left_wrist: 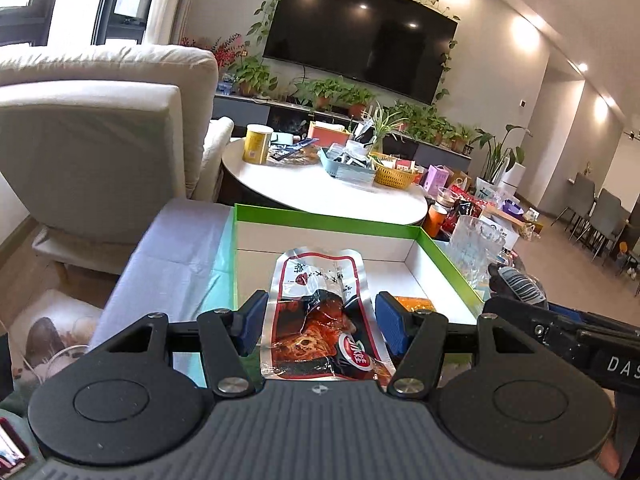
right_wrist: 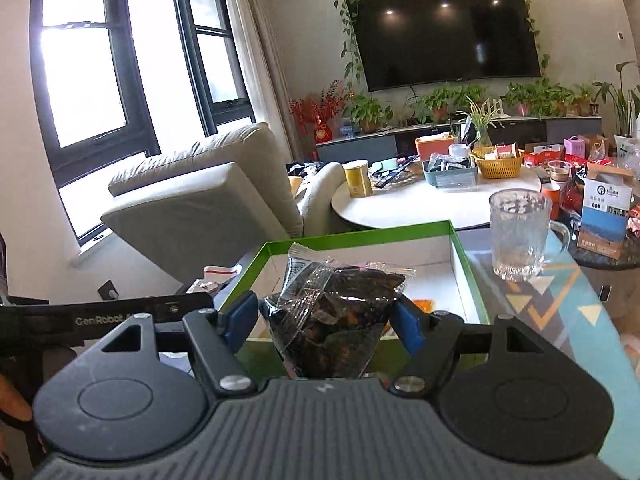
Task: Organize snacks
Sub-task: 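Lower the red noodle packet into the green box while the right tool lowers the dark bag there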
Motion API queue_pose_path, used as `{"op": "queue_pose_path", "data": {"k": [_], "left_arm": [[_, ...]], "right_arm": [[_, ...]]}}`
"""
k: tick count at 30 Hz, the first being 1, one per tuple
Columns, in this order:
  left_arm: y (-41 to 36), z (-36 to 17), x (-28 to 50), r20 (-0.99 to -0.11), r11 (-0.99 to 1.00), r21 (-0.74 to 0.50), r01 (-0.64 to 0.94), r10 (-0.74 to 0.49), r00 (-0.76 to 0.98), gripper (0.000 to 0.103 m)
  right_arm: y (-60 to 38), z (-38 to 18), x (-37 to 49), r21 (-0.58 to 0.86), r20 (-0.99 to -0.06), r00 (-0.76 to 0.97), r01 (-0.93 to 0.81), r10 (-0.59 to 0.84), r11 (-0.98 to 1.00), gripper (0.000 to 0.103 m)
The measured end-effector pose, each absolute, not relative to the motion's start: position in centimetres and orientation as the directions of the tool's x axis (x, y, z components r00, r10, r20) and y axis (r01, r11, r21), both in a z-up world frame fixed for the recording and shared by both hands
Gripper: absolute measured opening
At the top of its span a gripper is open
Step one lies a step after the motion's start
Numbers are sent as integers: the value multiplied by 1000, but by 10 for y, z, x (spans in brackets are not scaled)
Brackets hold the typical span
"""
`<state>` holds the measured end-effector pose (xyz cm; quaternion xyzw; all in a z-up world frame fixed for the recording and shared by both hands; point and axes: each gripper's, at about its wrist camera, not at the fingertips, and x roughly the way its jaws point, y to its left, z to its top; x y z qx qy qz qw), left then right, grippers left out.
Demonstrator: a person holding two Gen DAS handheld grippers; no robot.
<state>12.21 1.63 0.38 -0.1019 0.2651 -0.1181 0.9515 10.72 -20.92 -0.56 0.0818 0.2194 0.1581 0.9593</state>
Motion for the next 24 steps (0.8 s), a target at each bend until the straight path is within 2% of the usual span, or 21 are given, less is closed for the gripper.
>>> {"op": "queue_pose_path", "data": {"k": [9,24], "left_arm": [[9,6,158,-455,949,-259,179,-283,844,55],[5,-14,206,-511,955,-247,164,-272,815,56]], "right_arm": [[-209,-7,135,230,-394,866,-231,308,945,59],[-205,-19,185,244,-422,862,-189,280,951,59]]}}
